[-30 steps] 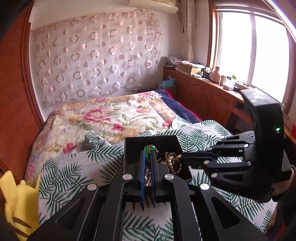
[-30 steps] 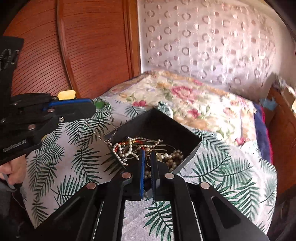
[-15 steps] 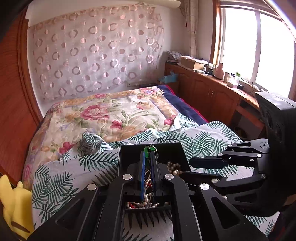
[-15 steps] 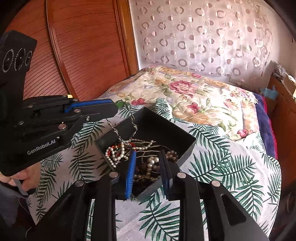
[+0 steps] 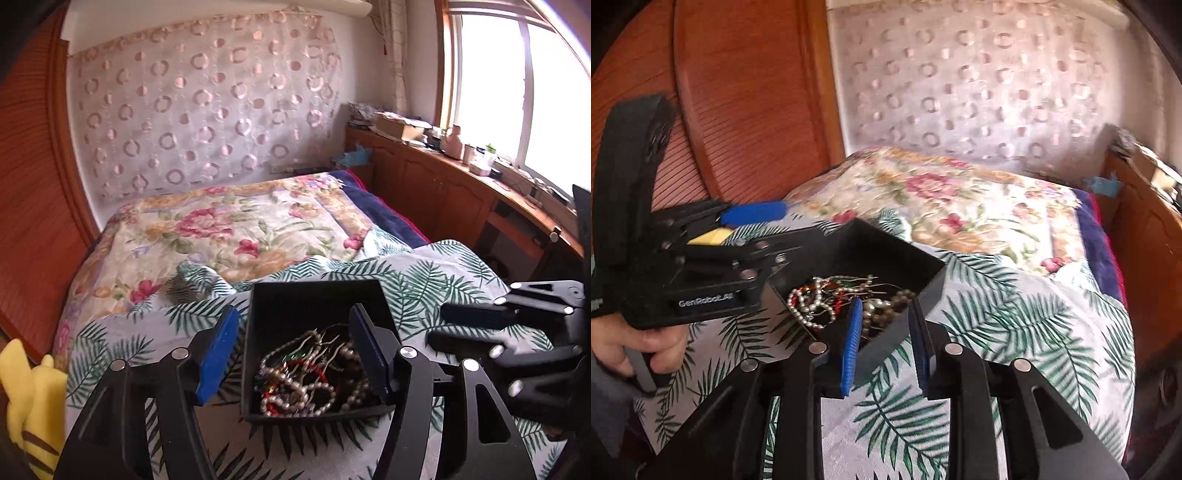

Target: Organize jewelry

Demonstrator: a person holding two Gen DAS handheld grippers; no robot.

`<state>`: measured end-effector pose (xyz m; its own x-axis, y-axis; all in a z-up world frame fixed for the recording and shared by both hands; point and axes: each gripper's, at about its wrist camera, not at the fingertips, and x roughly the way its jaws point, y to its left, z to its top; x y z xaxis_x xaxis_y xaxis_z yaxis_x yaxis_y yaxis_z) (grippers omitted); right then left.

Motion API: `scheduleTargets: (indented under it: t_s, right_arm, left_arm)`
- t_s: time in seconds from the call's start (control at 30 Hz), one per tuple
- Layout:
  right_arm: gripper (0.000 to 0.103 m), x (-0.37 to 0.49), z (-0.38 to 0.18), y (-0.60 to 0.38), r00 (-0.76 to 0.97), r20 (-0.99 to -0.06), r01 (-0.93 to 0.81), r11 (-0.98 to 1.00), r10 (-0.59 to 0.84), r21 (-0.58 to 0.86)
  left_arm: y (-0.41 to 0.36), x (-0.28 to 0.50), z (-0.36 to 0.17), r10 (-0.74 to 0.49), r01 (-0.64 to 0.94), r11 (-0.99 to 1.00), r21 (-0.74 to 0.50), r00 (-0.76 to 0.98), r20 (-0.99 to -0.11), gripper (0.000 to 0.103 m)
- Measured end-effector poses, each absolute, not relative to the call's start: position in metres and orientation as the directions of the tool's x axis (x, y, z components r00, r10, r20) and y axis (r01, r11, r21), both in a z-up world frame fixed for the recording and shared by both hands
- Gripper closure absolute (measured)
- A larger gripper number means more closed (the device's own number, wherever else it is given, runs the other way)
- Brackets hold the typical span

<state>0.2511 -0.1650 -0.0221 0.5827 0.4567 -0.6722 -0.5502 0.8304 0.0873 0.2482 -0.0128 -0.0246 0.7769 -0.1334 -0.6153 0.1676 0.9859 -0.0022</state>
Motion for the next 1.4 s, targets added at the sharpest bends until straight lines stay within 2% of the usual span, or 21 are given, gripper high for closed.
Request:
scheduleTargets:
  t_s: [0.03, 0.07, 0.1, 0.13, 0.2, 0.43, 0.57, 0.63, 0.93, 1.4]
  right_arm:
    - [0.074, 0.247, -0.021, -0.169, 0.593, -0.662, -0.543, 0.835, 0.458, 0.092]
    - [0.072, 0.243, -0.020, -0.171, 0.605, -0.655, -0.534, 0.841, 0.453, 0.089]
    - [0.064, 0.237, -0.018, -0.175, 0.622, -0.644, -0.521, 0.849, 0.446, 0.084]
    - [0.057, 0.232, -0.016, -0.177, 0.633, -0.632, -0.516, 0.852, 0.447, 0.087]
    - [0.050, 0.222, -0.012, -0.184, 0.653, -0.609, -0.502, 0.860, 0.450, 0.097]
    - [0.016, 0.176, 0.005, -0.203, 0.748, -0.508, -0.439, 0.893, 0.427, 0.103]
    - [0.006, 0.148, 0.015, -0.209, 0.794, -0.456, -0.405, 0.909, 0.403, 0.099]
    - [0.002, 0.135, 0.018, -0.210, 0.812, -0.435, -0.392, 0.916, 0.390, 0.089]
    - [0.002, 0.098, 0.006, -0.222, 0.838, -0.428, -0.328, 0.939, 0.339, 0.101]
    - [0.002, 0.082, 0.005, -0.220, 0.867, -0.396, -0.301, 0.951, 0.303, 0.069]
  left_arm:
    - [-0.012, 0.244, -0.024, -0.128, 0.159, 0.987, -0.004, 0.781, -0.612, 0.030]
    - [-0.010, 0.238, -0.024, -0.120, 0.147, 0.989, -0.004, 0.790, -0.602, 0.024]
    - [-0.009, 0.233, -0.023, -0.115, 0.140, 0.990, -0.003, 0.800, -0.589, 0.018]
    - [-0.007, 0.223, -0.022, -0.105, 0.130, 0.991, 0.003, 0.813, -0.572, 0.014]
    - [-0.006, 0.208, -0.020, -0.082, 0.107, 0.994, 0.013, 0.827, -0.556, 0.008]
    - [-0.005, 0.150, -0.013, -0.053, 0.067, 0.998, 0.008, 0.856, -0.515, 0.008]
    - [-0.007, 0.125, -0.015, -0.044, 0.051, 0.999, -0.001, 0.851, -0.524, 0.007]
    - [-0.008, 0.113, -0.015, -0.040, 0.041, 0.999, -0.008, 0.852, -0.521, 0.007]
    - [-0.002, 0.067, -0.011, -0.026, 0.018, 1.000, -0.021, 0.869, -0.494, 0.007]
    - [-0.004, 0.053, -0.002, -0.004, 0.001, 1.000, -0.006, 0.881, -0.473, 0.007]
